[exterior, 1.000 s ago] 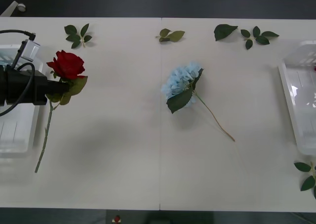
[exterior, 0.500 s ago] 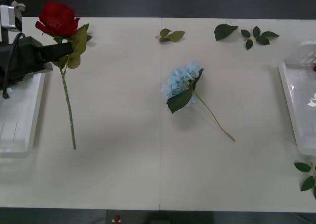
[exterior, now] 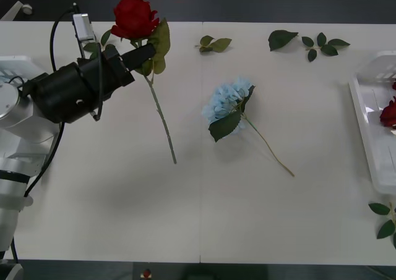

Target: Put the red flowers into the right box and the blue flowers into the left box

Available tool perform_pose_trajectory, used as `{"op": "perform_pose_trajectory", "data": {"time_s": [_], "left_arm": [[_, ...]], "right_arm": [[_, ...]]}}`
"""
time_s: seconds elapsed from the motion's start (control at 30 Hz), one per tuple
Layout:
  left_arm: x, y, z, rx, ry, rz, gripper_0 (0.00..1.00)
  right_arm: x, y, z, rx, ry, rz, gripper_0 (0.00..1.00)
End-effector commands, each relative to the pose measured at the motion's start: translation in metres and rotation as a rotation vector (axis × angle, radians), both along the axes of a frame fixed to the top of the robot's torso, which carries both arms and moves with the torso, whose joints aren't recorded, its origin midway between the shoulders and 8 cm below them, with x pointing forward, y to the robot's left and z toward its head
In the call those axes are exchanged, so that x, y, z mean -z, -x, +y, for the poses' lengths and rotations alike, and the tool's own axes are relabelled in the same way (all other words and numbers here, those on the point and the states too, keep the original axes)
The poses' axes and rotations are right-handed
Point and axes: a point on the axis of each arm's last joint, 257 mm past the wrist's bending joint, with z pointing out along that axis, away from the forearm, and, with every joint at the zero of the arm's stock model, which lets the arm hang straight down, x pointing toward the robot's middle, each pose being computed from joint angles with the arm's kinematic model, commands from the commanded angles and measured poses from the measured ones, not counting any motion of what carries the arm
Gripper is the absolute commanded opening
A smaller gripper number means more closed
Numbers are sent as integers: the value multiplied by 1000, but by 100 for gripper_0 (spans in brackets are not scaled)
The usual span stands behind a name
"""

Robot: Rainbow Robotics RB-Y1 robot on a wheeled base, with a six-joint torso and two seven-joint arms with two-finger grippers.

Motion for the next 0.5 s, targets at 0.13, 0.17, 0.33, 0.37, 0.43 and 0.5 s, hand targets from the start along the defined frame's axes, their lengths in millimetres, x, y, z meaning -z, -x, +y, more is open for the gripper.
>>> {"op": "perform_pose_trajectory", "data": {"time_s": [0.13,0.17,0.33,0.37,0.43,0.5], "left_arm": [[-25,0,-50,-12,36,-112,0],[-26,0,-53,-14,48,-108,0],[-26,-3,-74,-37,57,-119,0],[-25,-4,-77,-42,51,-123,0],[-27,-3,-84,-40,59,-125,0],[-32,-2,-91,-36,80,-123,0]], "right_arm": [[-90,8,48,-258,-151,-90,100],[-96,10,61,-291,-200,-103,100],[-107,32,132,-543,-439,-189,100],[-107,36,147,-600,-477,-223,100],[-108,43,168,-666,-545,-283,100],[-108,53,193,-723,-612,-344,100]]}}
